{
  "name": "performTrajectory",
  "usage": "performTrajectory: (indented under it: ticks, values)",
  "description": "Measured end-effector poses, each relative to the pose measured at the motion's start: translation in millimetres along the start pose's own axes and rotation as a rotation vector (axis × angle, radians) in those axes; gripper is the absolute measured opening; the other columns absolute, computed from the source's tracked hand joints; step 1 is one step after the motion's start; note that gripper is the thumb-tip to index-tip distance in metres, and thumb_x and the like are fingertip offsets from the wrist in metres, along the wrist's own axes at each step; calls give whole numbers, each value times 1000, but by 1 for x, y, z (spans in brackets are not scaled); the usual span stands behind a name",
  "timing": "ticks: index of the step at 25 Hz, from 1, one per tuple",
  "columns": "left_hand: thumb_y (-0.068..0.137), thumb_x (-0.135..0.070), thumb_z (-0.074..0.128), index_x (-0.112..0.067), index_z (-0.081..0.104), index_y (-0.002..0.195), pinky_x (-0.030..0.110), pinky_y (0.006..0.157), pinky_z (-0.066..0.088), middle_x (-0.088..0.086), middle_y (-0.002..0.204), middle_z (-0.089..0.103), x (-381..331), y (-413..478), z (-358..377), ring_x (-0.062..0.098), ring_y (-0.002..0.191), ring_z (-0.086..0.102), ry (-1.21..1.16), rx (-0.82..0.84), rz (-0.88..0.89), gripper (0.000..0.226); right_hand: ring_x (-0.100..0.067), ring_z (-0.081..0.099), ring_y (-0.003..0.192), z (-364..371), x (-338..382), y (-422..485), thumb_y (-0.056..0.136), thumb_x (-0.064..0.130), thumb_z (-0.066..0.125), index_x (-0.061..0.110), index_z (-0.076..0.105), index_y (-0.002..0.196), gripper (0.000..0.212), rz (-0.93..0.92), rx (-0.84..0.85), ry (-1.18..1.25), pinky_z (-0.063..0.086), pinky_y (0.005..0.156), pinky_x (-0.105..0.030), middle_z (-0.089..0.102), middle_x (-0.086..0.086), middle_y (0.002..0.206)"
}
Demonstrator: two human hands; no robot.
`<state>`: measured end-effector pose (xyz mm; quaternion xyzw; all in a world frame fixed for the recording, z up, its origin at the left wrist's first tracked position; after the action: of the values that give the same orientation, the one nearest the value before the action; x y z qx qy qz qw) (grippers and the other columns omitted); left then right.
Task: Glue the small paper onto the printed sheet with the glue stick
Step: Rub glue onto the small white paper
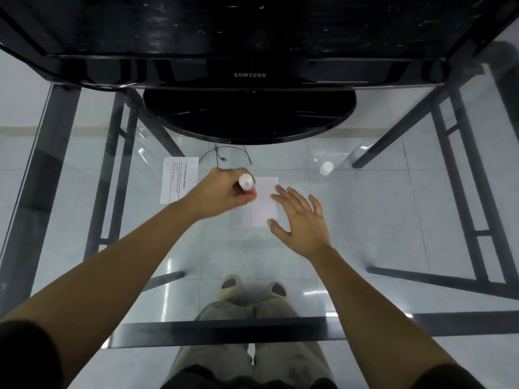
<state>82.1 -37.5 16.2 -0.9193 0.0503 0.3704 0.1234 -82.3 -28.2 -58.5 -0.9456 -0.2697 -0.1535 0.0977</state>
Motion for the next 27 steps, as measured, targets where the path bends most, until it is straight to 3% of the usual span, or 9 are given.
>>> performTrajectory:
  ticks: [2, 4, 8, 11, 13, 15, 17, 22, 27]
  values:
    - [80, -26, 70, -15, 62, 94, 7, 67, 44, 1, 85, 71, 7, 11, -20, 10, 74, 64, 39, -116, -48, 21, -11, 18, 142, -1, 1, 0, 89, 60, 30, 30, 33, 138, 58, -1, -3, 6, 1, 114, -40, 26, 9, 153]
    - [78, -28, 72, -15, 62, 94, 2, 64, 41, -1, 84, 70, 7, 11, -19, 3, 70, 61, 28, -119, -44, 23, -10, 18, 142, -2, 1, -1, 89, 60, 29, 30, 33, 139, 58, -1, -6, 14, 2, 114, -40, 26, 9, 153]
    - [76, -31, 73, -18, 63, 97, 20, 72, 54, -3, 85, 70, -9, -17, 25, 2, 73, 63, -21, 136, 35, 26, -12, 18, 142, -1, 0, 0, 89, 61, 32, 30, 32, 139, 59, 10, 9, 10, 4, 115, -43, 27, 8, 153]
    - [77, -31, 72, -17, 62, 96, 27, 72, 54, -2, 85, 70, -4, -13, 25, 4, 74, 63, -12, 141, 23, 26, -12, 18, 142, -1, 1, 0, 89, 61, 32, 30, 32, 139, 59, 12, 13, 11, 2, 115, -41, 26, 8, 153]
    - [76, -30, 73, -18, 62, 95, 20, 71, 51, -3, 84, 70, 5, 3, 9, 2, 74, 62, -3, 72, -13, 25, -11, 17, 142, -1, 1, 0, 89, 61, 30, 31, 32, 139, 59, 5, 12, 9, 1, 114, -40, 25, 9, 153]
    - [76, -29, 73, -18, 62, 93, 5, 67, 43, -5, 86, 70, 13, 17, -14, 1, 72, 60, 33, -52, -57, 23, -11, 17, 142, -2, 1, 0, 89, 61, 28, 30, 33, 139, 59, 4, 13, 12, 2, 114, -41, 25, 8, 153]
    - [75, -30, 73, -20, 62, 92, 0, 63, 38, -6, 87, 69, 17, 21, -23, 2, 73, 60, 27, -119, -80, 22, -11, 17, 142, -2, 1, -1, 89, 60, 28, 30, 33, 139, 59, 4, 16, 17, 2, 114, -41, 25, 8, 154]
    - [75, -35, 73, -25, 62, 95, 15, 69, 52, -8, 85, 70, -2, -13, 28, -1, 74, 63, -48, 153, 28, 24, -12, 17, 142, -2, 1, 0, 88, 62, 29, 30, 31, 139, 60, 15, 26, 13, 2, 115, -42, 25, 8, 153]
    - [76, -33, 72, -22, 62, 91, 10, 67, 48, -6, 82, 68, 3, 3, 19, -7, 74, 60, -28, 138, 28, 22, -10, 16, 142, -3, 1, 0, 89, 61, 30, 31, 31, 139, 58, 8, 25, 10, 1, 114, -41, 24, 10, 154]
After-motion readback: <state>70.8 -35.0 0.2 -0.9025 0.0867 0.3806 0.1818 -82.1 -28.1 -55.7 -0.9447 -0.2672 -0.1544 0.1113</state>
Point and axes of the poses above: each hand's wrist, its own y-axis towards the middle knuckle, its own z-axis out of the palm, x = y × z, the point moved 8 cm from there along y, towards the middle knuckle
